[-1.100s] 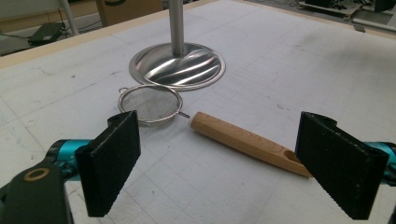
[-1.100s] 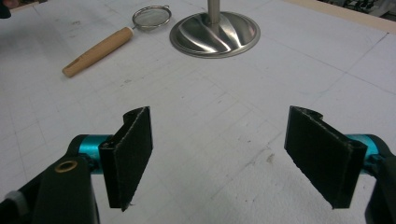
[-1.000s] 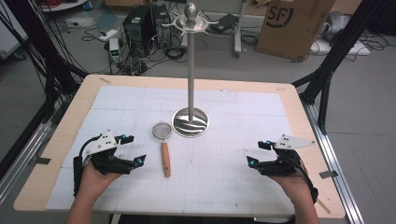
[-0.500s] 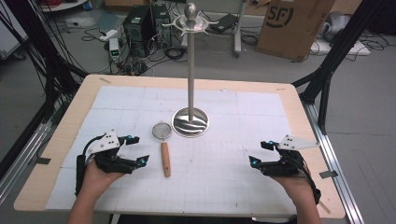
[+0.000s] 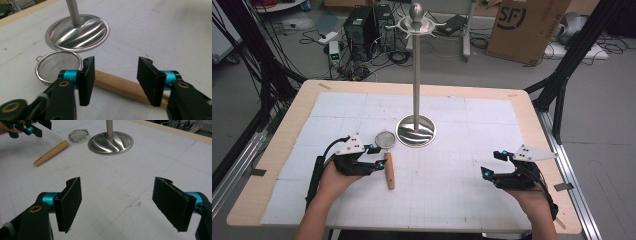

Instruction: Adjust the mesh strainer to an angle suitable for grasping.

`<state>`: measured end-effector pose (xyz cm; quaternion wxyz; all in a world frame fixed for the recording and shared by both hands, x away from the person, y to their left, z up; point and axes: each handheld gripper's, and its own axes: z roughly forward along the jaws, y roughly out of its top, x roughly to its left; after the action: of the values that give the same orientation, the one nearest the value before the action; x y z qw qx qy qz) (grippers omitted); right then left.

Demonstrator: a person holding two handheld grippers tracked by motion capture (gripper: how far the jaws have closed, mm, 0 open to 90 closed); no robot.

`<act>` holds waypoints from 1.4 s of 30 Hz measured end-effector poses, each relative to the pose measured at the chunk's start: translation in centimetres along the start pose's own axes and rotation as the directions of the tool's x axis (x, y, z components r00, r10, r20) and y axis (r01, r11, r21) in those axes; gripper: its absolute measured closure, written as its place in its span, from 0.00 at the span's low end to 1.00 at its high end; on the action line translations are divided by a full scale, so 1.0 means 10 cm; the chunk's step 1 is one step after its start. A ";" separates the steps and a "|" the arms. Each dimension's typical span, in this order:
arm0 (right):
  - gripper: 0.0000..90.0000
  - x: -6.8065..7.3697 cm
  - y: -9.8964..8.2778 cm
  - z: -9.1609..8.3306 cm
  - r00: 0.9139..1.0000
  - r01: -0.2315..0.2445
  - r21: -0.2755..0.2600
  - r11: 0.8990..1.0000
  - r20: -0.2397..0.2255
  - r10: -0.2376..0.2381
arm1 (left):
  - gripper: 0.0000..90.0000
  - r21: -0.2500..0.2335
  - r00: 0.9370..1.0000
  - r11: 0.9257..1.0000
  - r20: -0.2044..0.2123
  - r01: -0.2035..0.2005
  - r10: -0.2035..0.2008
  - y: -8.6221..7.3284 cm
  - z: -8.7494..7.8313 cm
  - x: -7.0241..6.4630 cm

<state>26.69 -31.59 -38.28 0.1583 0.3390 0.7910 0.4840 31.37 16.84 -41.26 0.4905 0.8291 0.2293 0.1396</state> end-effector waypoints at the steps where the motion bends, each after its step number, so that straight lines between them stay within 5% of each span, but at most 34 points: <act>1: 0.25 0.00 0.00 0.00 1.000 -0.001 0.003 1.000 0.001 0.001 | 0.57 0.012 1.000 1.000 -0.020 -0.020 0.020 0.02 0.07 0.01; 4: 0.25 -0.01 -0.01 0.02 1.000 -0.001 0.009 1.000 0.000 0.001 | 0.61 0.029 0.997 0.998 -0.058 -0.056 0.058 0.06 0.19 0.03; 16: 0.26 -0.02 -0.04 0.05 1.000 -0.005 0.018 1.000 -0.003 0.005 | 0.95 0.058 0.990 0.991 -0.074 -0.118 0.122 0.10 0.50 0.07; 28: 0.26 0.00 -0.04 0.09 1.000 -0.006 0.029 1.000 -0.010 0.006 | 0.98 0.174 0.995 0.983 -0.069 -0.063 0.076 0.04 0.68 0.21; 42: 0.26 0.00 -0.04 0.07 1.000 -0.006 0.029 1.000 -0.003 0.006 | 0.97 0.200 0.995 0.979 -0.088 -0.038 0.056 -0.06 0.46 0.20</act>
<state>26.89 -31.28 -38.97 0.1508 0.3430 0.7972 0.4734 35.04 14.64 -43.96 0.3909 0.8715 0.2451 0.1663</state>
